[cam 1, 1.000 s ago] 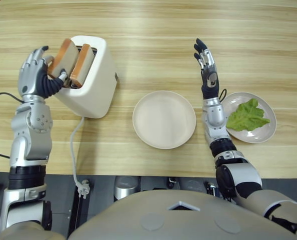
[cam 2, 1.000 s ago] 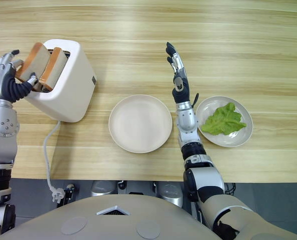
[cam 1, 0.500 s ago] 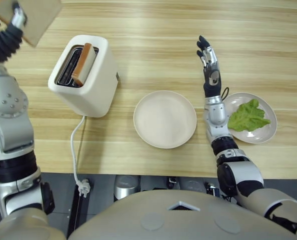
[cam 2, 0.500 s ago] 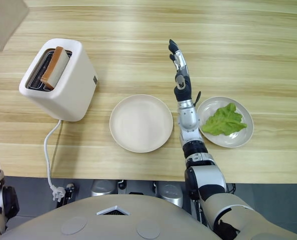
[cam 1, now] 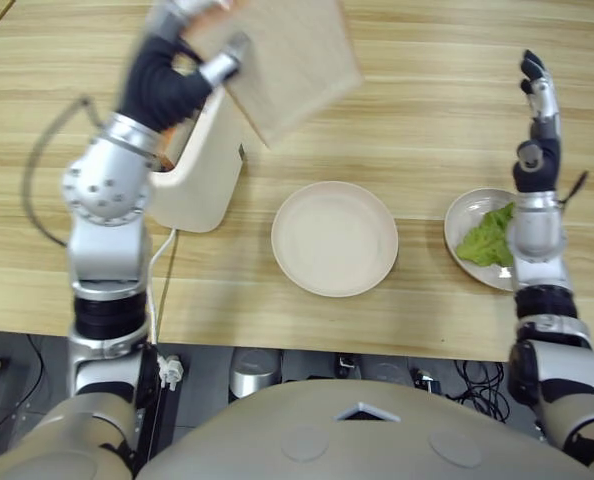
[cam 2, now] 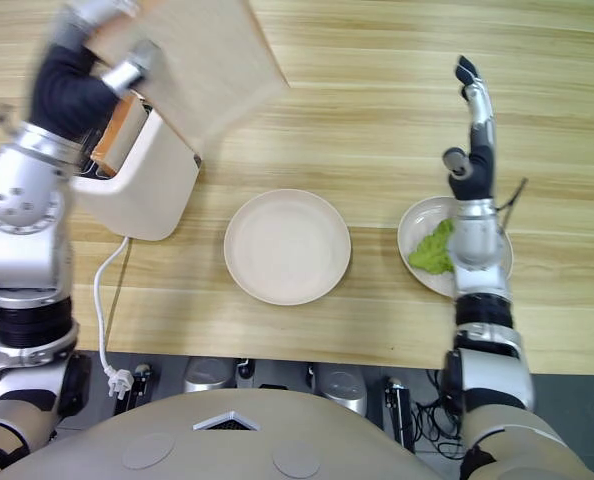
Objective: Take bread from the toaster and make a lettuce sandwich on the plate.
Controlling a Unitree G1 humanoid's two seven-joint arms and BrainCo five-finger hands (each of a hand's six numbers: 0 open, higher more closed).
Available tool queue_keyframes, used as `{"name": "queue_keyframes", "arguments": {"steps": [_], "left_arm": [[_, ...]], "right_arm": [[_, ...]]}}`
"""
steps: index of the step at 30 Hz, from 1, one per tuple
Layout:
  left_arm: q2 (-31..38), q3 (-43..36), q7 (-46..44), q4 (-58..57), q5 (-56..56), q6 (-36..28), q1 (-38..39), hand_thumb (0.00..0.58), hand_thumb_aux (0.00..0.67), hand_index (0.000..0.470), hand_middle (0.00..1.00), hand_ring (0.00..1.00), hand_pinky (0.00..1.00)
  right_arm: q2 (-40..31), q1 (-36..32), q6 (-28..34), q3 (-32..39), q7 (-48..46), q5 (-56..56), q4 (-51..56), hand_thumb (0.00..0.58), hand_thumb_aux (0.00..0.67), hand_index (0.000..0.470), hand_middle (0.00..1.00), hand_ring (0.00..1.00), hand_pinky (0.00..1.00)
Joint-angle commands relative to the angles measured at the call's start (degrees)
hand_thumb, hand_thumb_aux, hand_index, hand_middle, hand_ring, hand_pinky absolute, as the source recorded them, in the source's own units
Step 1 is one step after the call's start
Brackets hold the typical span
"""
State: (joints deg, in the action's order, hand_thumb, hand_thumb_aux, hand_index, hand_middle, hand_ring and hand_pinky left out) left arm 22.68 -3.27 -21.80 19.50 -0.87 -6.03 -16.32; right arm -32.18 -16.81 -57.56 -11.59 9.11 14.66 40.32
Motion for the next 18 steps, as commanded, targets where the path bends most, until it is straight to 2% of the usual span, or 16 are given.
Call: {"name": "queue_keyframes", "arguments": {"steps": [1, 9, 18], "left_arm": [[-0.9, -3.9, -5.6, -7.6, -2.3, -0.1, 1.3, 0.580, 0.670, 0.460, 1.00, 1.00, 1.00], [0.3, -12.3, -15.6, -24.6, 0.9, 3.7, 1.4, 0.580, 0.670, 0.460, 1.00, 1.00, 1.00], [-5.4, -16.7, -12.1, -42.0, 7.8, 11.5, -0.9, 0.580, 0.670, 0.460, 1.00, 1.00, 1.00]], "right_arm": [[-4.3, 2.1, -0.5, -2.9, 2.4, 0.6, 3.6, 0.000, 0.000, 0.000, 0.00, 0.00, 0.00], [-9.0, 2.0, -0.5, -2.5, 7.8, 3.6, 10.6, 0.000, 0.000, 0.000, 0.00, 0.00, 0.00], [-8.6, 0.6, -0.3, 0.4, 9.9, 6.1, 10.6, 0.000, 0.000, 0.000, 0.00, 0.00, 0.00]]}}
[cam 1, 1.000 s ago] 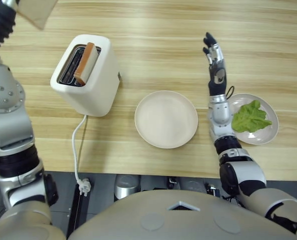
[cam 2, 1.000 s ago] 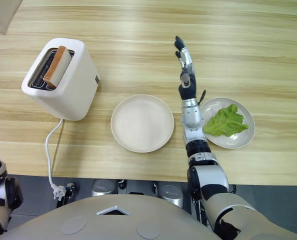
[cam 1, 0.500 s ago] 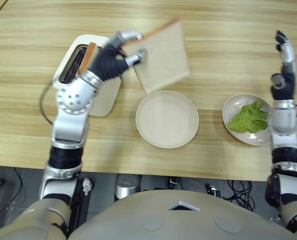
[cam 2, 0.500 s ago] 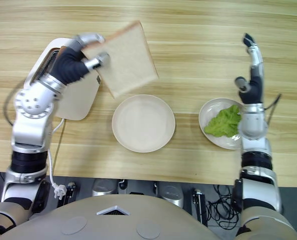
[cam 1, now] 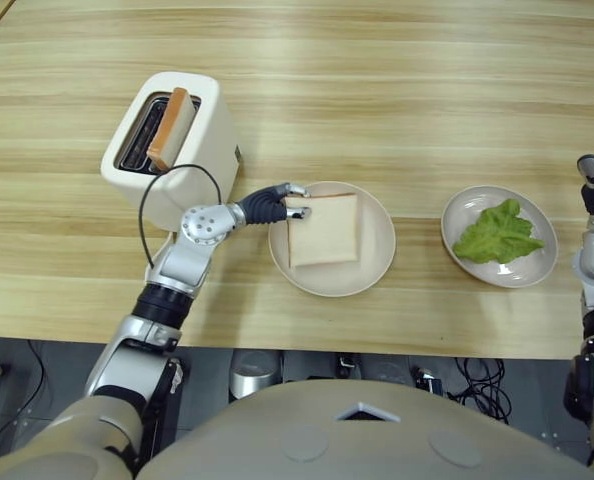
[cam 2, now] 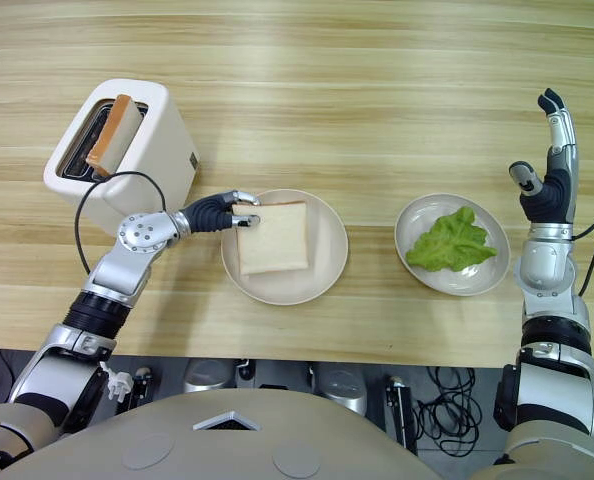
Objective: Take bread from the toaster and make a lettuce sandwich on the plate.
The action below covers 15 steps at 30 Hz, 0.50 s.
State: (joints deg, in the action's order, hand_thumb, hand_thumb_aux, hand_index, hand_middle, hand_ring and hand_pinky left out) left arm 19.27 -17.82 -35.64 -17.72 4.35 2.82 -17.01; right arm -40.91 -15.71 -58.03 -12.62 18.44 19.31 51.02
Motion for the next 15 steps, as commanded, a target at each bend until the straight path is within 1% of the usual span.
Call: {"name": "queue_keyframes", "arguments": {"steps": [1, 4, 8, 9, 10, 14, 15], "left_arm": [[-2.9, -2.5, 2.1, -6.1, 3.0, 3.1, -0.3, 0.580, 0.670, 0.460, 1.00, 1.00, 1.00], [-4.7, -2.6, 4.3, -8.9, 4.3, 4.9, -0.8, 0.580, 0.670, 0.460, 1.00, 1.00, 1.00], [-5.0, -2.0, 5.9, -9.5, 5.5, 7.4, -1.3, 0.580, 0.670, 0.460, 1.00, 1.00, 1.00], [-4.9, -1.9, 6.1, -9.6, 5.8, 7.7, -1.5, 0.496, 0.415, 0.285, 1.00, 1.00, 1.00], [-4.6, -1.9, 6.7, -9.7, 6.3, 8.0, -1.6, 0.000, 0.000, 0.000, 1.00, 1.00, 1.00], [-2.8, -0.6, 11.2, -8.5, 9.3, 9.8, -3.2, 0.000, 0.000, 0.000, 1.00, 1.00, 1.00], [-2.0, 0.3, 14.4, -7.7, 11.1, 10.6, -4.0, 0.000, 0.000, 0.000, 1.00, 1.00, 1.00]], "right_arm": [[0.0, -0.4, 0.2, 2.0, 1.2, 2.5, -0.2, 0.000, 0.000, 0.000, 0.00, 0.00, 0.00], [-0.3, -0.3, 0.3, 3.1, 2.6, 4.3, -0.1, 0.000, 0.000, 0.000, 0.00, 0.00, 0.00], [-1.0, -0.1, 0.7, 4.2, 5.1, 6.7, 0.3, 0.000, 0.000, 0.000, 0.00, 0.00, 0.00], [-1.1, 0.0, 0.7, 4.4, 5.5, 7.1, 0.5, 0.000, 0.000, 0.000, 0.00, 0.00, 0.00], [-1.1, 0.0, 0.8, 4.6, 6.0, 7.4, 0.7, 0.000, 0.000, 0.000, 0.00, 0.00, 0.00], [-1.6, 0.6, 0.9, 5.2, 7.5, 7.9, 1.1, 0.000, 0.000, 0.000, 0.00, 0.00, 0.00], [-2.7, 1.6, 2.3, 6.3, 11.1, 12.1, -0.6, 0.000, 0.000, 0.000, 0.00, 0.00, 0.00]]}}
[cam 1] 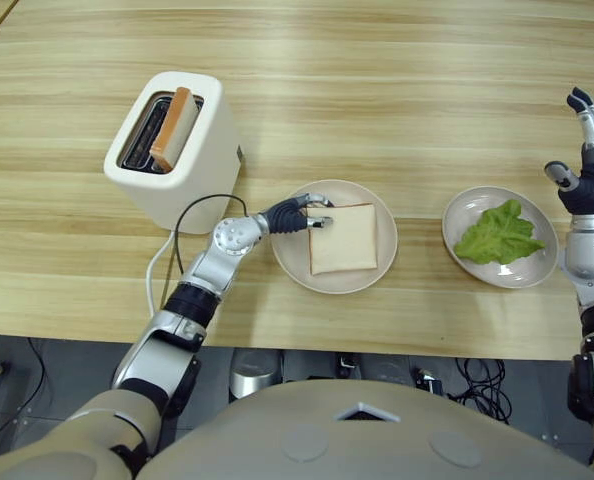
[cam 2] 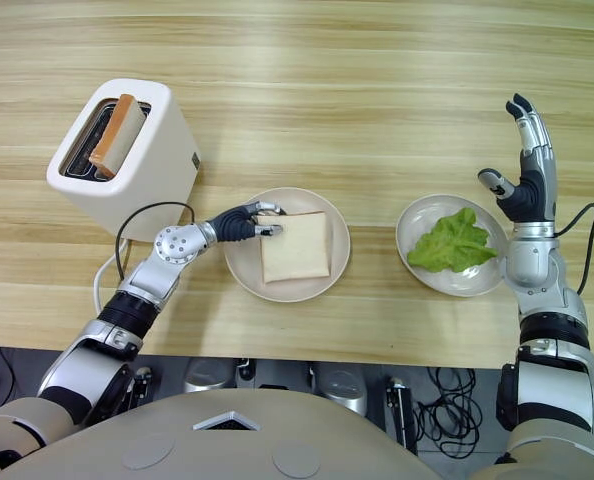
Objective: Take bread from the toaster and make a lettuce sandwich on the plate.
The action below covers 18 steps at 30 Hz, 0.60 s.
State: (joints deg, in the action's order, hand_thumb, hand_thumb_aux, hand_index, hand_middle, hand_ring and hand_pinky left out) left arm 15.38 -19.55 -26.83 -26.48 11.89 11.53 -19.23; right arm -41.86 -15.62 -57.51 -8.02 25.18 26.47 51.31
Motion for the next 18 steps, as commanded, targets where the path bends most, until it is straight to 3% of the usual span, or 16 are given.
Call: {"name": "queue_keyframes", "arguments": {"steps": [1, 2, 3, 4, 11, 18], "left_arm": [[2.7, 2.8, 9.3, 1.8, 5.7, 2.7, -2.5, 0.000, 0.000, 0.000, 1.00, 1.00, 1.00], [3.3, 3.2, 11.8, 2.3, 7.2, 3.3, -3.0, 0.000, 0.000, 0.000, 1.00, 1.00, 1.00], [3.8, 4.0, 14.7, 3.3, 8.6, 3.8, -3.2, 0.000, 0.000, 0.000, 0.41, 0.41, 0.41], [4.2, 4.5, 17.0, 4.3, 9.9, 4.1, -3.1, 0.000, 0.000, 0.000, 0.00, 0.00, 0.00], [4.4, 4.9, 16.4, 12.3, 9.7, 2.4, 0.5, 0.000, 0.000, 0.000, 0.00, 0.00, 0.00], [3.8, 6.4, 16.1, 13.3, 7.8, 1.4, 2.1, 0.000, 0.000, 0.000, 0.00, 0.00, 0.00]], "right_arm": [[-2.8, 2.4, 3.1, 2.8, 7.5, 8.6, -2.1, 0.000, 0.000, 0.000, 0.00, 0.00, 0.00], [-3.5, 2.9, 4.1, 3.7, 9.9, 11.3, -3.0, 0.000, 0.000, 0.000, 0.00, 0.00, 0.00], [-4.6, 3.6, 6.3, 5.5, 13.6, 15.5, -3.7, 0.000, 0.000, 0.000, 0.00, 0.00, 0.00], [-5.4, 4.1, 7.9, 7.2, 16.5, 18.5, -3.8, 0.000, 0.000, 0.000, 0.00, 0.00, 0.00], [-10.7, 4.5, 20.6, 21.4, 33.9, 36.6, -0.3, 0.000, 0.000, 0.000, 0.00, 0.00, 0.00], [-11.7, 1.5, 26.4, 31.8, 39.5, 41.2, 7.6, 0.000, 0.000, 0.000, 0.00, 0.00, 0.00]]}}
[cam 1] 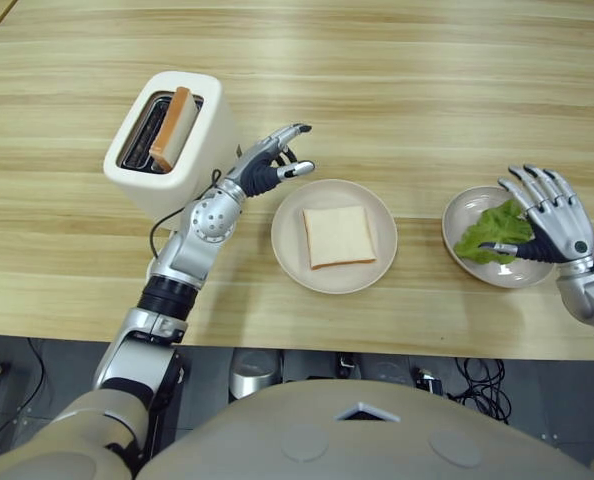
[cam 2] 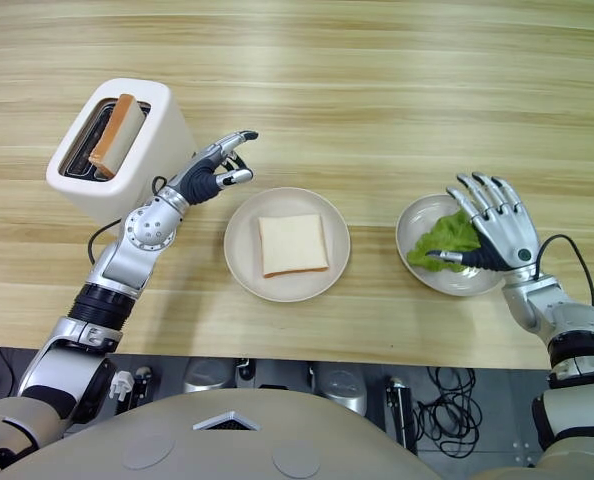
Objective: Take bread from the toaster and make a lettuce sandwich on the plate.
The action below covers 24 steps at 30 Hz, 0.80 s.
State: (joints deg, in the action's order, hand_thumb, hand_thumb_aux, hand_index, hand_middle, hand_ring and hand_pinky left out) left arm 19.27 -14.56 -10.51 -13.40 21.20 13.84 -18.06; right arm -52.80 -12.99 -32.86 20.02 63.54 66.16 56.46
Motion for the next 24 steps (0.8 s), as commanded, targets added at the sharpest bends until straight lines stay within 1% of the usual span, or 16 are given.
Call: {"name": "queue_keyframes", "arguments": {"steps": [1, 5, 11, 12, 13, 14, 15, 18, 24], "left_arm": [[-0.2, 1.5, -0.1, 0.1, -1.5, -1.0, 1.1, 0.000, 0.000, 0.000, 0.00, 0.00, 0.00], [-0.6, 2.3, 0.7, -0.7, -2.0, -1.8, 1.7, 0.000, 0.000, 0.000, 0.00, 0.00, 0.00], [-1.1, 2.6, 1.1, -0.3, -2.2, -2.5, 3.0, 0.000, 0.000, 0.000, 0.00, 0.00, 0.00], [-1.2, 2.6, 1.3, -0.6, -2.2, -2.7, 3.1, 0.000, 0.000, 0.000, 0.00, 0.00, 0.00], [-1.4, 2.6, 1.3, -0.8, -2.2, -2.7, 3.2, 0.000, 0.000, 0.000, 0.00, 0.00, 0.00], [-1.5, 2.6, 1.3, -0.9, -2.3, -2.7, 3.3, 0.000, 0.000, 0.000, 0.00, 0.00, 0.00], [-1.7, 2.6, 1.3, -1.0, -2.2, -2.7, 3.4, 0.000, 0.000, 0.000, 0.00, 0.00, 0.00], [-2.0, 2.5, 1.4, -1.4, -2.0, -2.5, 3.3, 0.000, 0.000, 0.000, 0.00, 0.00, 0.00], [-2.1, 2.7, 1.7, -1.7, -2.0, -2.6, 2.8, 0.000, 0.000, 0.000, 0.00, 0.00, 0.00]], "right_arm": [[-0.8, -1.6, 1.9, 4.8, 1.1, 1.4, 3.2, 0.000, 0.000, 0.000, 0.00, 0.00, 0.00], [-0.1, -3.9, 2.5, 8.2, 0.4, 1.0, 7.4, 0.000, 0.000, 0.000, 0.00, 0.00, 0.00], [0.5, -5.7, 2.6, 11.0, -0.6, -0.9, 11.6, 0.000, 0.000, 0.000, 0.00, 0.00, 0.00], [0.5, -5.7, 2.7, 11.2, -0.6, -1.3, 12.2, 0.285, 0.192, 0.132, 0.00, 0.00, 0.00], [0.5, -5.7, 2.6, 11.2, -0.6, -1.8, 12.6, 0.454, 0.357, 0.245, 0.00, 0.00, 0.00], [0.5, -5.7, 2.5, 11.3, -0.5, -2.3, 12.9, 0.472, 0.381, 0.262, 0.00, 0.00, 0.00], [0.5, -5.8, 2.5, 11.5, -0.4, -2.7, 13.2, 0.478, 0.389, 0.267, 0.00, 0.00, 0.00], [0.6, -5.9, 2.7, 12.4, -0.5, -3.1, 13.8, 0.478, 0.389, 0.267, 0.00, 0.00, 0.00], [1.0, -5.9, 2.8, 14.1, -0.2, -3.8, 14.8, 0.462, 0.368, 0.253, 0.00, 0.00, 0.00]]}}
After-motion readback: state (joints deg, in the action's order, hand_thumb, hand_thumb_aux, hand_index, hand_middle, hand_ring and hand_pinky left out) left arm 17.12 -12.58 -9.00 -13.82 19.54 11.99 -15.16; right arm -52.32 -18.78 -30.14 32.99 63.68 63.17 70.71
